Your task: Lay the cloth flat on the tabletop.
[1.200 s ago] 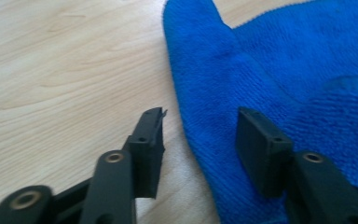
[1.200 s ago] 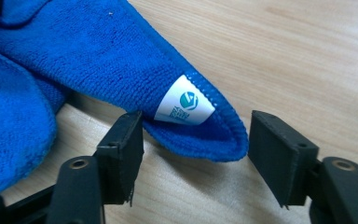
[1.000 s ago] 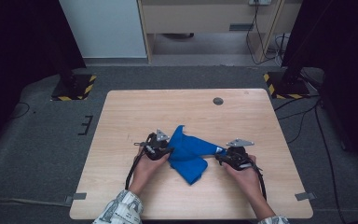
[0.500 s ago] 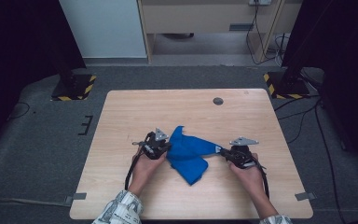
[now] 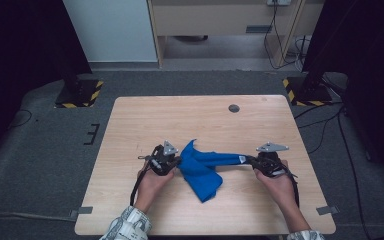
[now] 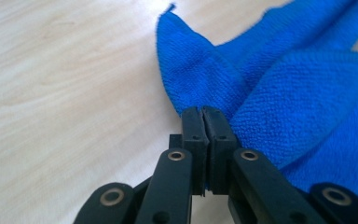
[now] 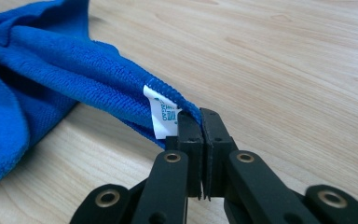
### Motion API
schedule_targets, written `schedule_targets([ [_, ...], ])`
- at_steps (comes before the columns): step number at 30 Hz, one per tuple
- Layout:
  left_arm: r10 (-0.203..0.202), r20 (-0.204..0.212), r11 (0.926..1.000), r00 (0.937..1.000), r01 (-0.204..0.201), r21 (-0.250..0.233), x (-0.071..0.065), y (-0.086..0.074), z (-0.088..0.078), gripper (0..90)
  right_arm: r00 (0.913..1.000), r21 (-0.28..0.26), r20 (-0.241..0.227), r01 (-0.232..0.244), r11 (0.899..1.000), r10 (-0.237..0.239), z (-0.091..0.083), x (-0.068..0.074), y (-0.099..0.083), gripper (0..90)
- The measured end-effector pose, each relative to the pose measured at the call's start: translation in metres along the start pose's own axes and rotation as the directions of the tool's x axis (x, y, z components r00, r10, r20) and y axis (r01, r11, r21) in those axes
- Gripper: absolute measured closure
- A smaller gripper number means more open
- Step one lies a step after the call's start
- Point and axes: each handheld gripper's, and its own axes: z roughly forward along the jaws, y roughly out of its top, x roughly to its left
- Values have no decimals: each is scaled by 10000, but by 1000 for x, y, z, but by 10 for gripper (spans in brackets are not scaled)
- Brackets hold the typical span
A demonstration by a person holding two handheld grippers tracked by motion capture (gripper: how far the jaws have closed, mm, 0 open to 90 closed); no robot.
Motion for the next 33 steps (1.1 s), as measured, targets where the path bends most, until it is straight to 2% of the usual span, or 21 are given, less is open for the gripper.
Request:
schedule_targets([
  [2, 158, -139, 9996, 9998, -154, 253, -4, -6, -2, 881, 9998, 77, -123, 134, 9999, -134, 4, 4, 0, 883],
  [6, 5, -101, 9981, 9999, 1, 611, -3, -15, 1, 879, 9990, 114, -281, 364, 9993, -361, 15, 10, 0, 869],
  [10, -289, -39, 9982, 9996, 291, 520, 0, -18, 4, 849, 9984, 154, -368, 438, 9989, -432, 21, 13, -2, 807],
  [13, -531, -246, 9982, 9983, 538, 277, 3, -18, 1, 713, 9983, -32, -388, 435, 9990, -436, 20, 13, -2, 711],
  [17, -942, -229, 9952, 9953, 935, -276, 8, -16, -4, 547, 9985, -140, -519, 178, 9997, -185, 18, 13, -3, 548],
  [22, -1121, -11, 9882, 9937, 1114, -1051, 13, -8, -6, 420, 9989, -319, -469, 10, 9995, -25, 15, 12, -5, 452],
  [25, -1269, 193, 9804, 9917, 1284, -1491, 18, 4, -2, 404, 9992, -462, -395, -92, 9989, 73, 14, 11, -5, 404],
  [28, -1523, 287, 9728, 9879, 1550, -1723, 25, 18, 7, 386, 9996, -492, -270, -49, 9988, 36, 14, 12, -5, 356],
  [33, -1429, -124, 9811, 9897, 1400, -1334, 37, 31, 27, 375, 9996, -559, -156, -235, 9982, 226, 12, 13, -6, 297],
])
